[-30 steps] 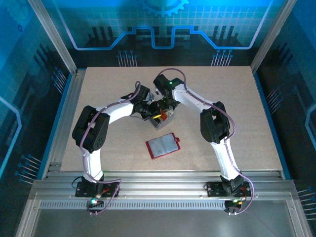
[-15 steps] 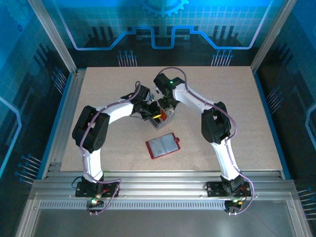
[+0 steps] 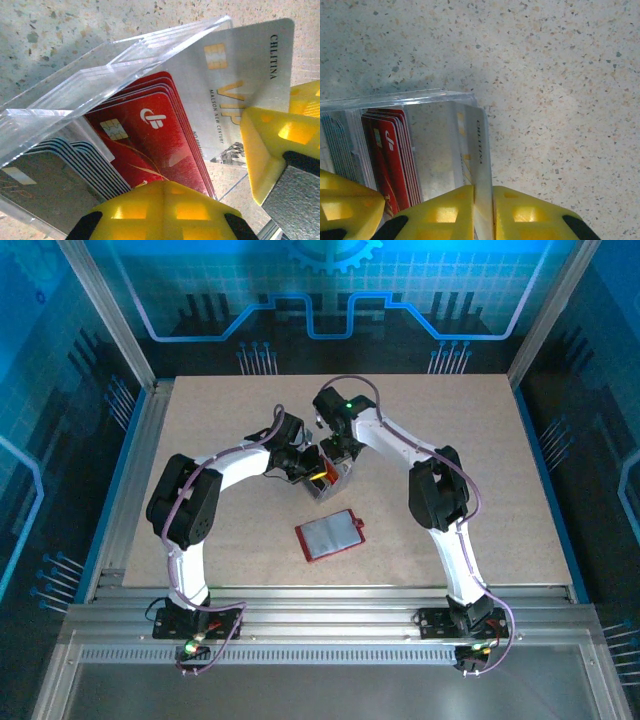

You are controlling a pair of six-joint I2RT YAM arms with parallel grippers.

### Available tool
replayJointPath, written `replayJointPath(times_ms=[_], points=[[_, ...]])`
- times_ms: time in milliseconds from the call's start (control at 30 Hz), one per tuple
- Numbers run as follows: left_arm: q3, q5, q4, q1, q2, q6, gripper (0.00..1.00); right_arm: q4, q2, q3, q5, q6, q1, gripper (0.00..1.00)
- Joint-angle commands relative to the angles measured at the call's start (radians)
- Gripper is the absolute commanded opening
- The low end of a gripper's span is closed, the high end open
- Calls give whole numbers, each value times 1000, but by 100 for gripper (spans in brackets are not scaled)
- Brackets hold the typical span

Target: Put the credit cards into the card holder

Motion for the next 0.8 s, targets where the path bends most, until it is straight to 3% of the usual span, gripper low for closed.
replayJointPath(times_ms=[0,300,767], points=[[-39,-27,-62,20,25,11,3,-48,-26,2,-65,-12,-11,19],[-45,-27,-59,22,21,10,2,-70,-36,11,-122,-4,-20,20],[-49,-25,-54,23,21,7,2,-79,-8,26,7,4,-7,37]])
